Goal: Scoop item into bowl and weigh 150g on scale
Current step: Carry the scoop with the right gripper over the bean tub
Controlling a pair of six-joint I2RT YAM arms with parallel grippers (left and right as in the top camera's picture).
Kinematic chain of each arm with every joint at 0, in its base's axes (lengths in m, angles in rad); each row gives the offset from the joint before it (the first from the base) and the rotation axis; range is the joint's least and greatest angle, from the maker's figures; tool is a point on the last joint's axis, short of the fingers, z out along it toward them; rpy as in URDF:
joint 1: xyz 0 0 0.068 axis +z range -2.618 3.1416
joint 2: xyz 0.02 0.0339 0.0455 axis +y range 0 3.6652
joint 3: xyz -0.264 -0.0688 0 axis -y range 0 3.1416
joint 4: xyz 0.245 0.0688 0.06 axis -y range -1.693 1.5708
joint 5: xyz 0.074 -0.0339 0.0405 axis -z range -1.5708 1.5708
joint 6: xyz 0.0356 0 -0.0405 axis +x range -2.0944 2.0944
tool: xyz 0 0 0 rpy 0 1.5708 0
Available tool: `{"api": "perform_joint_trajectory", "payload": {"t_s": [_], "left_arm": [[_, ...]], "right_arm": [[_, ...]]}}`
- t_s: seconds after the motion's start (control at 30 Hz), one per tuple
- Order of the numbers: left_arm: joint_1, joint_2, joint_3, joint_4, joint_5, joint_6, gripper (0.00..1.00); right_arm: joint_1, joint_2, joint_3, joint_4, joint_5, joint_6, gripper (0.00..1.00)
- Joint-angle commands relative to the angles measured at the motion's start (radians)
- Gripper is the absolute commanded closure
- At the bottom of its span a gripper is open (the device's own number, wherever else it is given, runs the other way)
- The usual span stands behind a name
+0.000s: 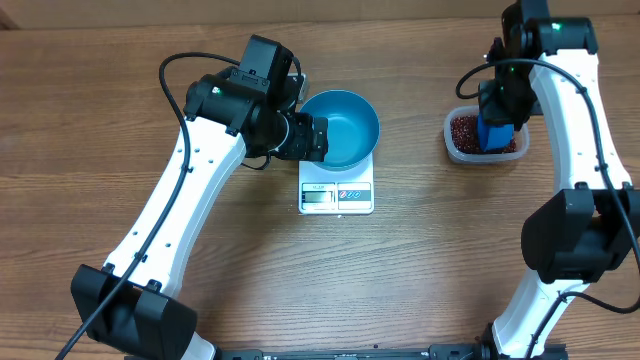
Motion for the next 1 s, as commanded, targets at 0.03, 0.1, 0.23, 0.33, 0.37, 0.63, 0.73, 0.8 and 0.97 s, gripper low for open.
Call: {"api": "perform_joint_trajectory", "payload": {"t_s": [0.03, 0.1, 0.23, 0.33, 0.37, 0.63, 0.73, 0.8, 0.97], "left_arm": [[-0.008, 0.002, 0.011, 0.001, -0.009, 0.019, 0.04], [-0.007, 0.002, 0.011, 0.001, -0.009, 0.019, 0.00], [-0.009, 0.002, 0.011, 0.001, -0.009, 0.019, 0.00], [-0.013, 0.002, 0.011, 0.001, -0.010, 0.019, 0.00], [-0.013, 0.002, 0.011, 0.001, -0.010, 0.019, 0.00], [-0.013, 0.002, 0.011, 0.001, -0.010, 0.019, 0.00], [-0.013, 0.002, 0.011, 0.001, -0.021, 0.019, 0.00], [-0.013, 0.002, 0.011, 0.000, -0.028, 0.019, 0.00], [-0.013, 0.002, 0.011, 0.001, -0.035, 0.019, 0.00]], "right_arm": [[-0.004, 0.007, -0.027, 0.020, 0.011, -0.002, 0.96], [-0.004, 0.007, -0.027, 0.021, 0.011, -0.002, 0.95], [-0.004, 0.007, -0.027, 0.021, 0.011, -0.001, 0.87], [-0.004, 0.007, -0.027, 0.023, 0.011, 0.003, 0.78], [-0.004, 0.007, -0.027, 0.023, 0.011, 0.003, 0.74], [-0.005, 0.007, -0.031, 0.024, 0.012, 0.049, 0.67], [-0.005, 0.007, -0.047, 0.031, 0.014, 0.056, 0.67], [-0.005, 0.007, -0.061, 0.045, 0.014, 0.056, 0.67], [-0.005, 0.007, -0.080, 0.076, 0.015, 0.091, 0.65]]}}
